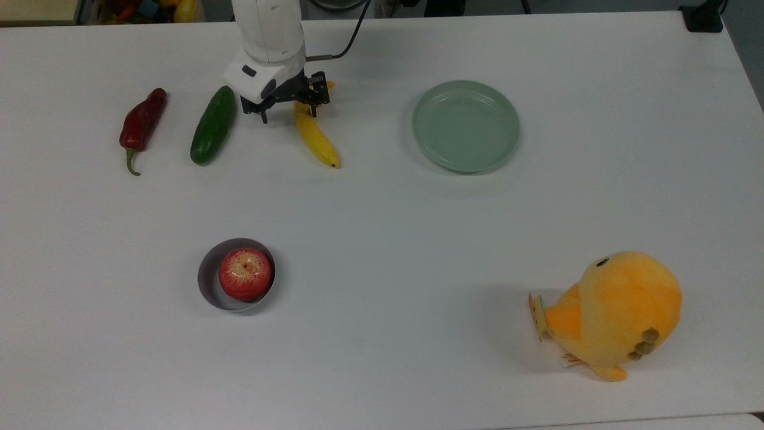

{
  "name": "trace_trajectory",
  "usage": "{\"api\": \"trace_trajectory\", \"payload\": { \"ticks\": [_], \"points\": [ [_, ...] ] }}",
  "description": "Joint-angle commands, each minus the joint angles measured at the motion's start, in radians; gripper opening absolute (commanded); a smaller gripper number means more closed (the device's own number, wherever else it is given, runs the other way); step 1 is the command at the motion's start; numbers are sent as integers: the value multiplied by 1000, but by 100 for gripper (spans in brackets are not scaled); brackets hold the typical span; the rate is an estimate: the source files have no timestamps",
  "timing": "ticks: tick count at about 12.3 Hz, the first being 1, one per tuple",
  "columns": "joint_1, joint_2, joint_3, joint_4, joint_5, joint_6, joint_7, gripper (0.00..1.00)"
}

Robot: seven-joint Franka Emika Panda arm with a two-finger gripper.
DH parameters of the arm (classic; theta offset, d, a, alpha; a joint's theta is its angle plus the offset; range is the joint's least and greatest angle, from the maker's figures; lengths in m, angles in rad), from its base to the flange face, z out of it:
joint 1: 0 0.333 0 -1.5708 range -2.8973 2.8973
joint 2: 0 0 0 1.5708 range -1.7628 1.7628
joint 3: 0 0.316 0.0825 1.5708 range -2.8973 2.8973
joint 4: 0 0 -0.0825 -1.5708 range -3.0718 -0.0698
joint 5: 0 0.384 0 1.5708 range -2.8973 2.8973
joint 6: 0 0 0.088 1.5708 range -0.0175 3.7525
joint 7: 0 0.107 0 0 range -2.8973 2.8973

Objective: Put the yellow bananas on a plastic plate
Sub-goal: 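Close the gripper on the banana and lift it, then carry the banana over the green plate and lower it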

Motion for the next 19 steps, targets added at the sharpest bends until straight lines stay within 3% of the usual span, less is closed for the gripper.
{"api": "trace_trajectory", "payload": {
  "ticks": [1, 3, 4, 5, 9, 14, 19],
  "points": [
    [7, -5, -3, -12, -12, 12, -15, 62],
    [7, -5, -3, -13, -10, 6, -14, 40],
    [9, -5, -3, -13, -12, 6, -14, 24],
    [7, -6, -3, -13, -10, 4, -9, 1],
    [12, -29, -3, 20, -10, -72, -4, 0],
    [23, -123, 6, 134, 7, -318, 14, 0],
    [105, -143, 20, 298, 36, -572, 147, 0]
  ]
}}
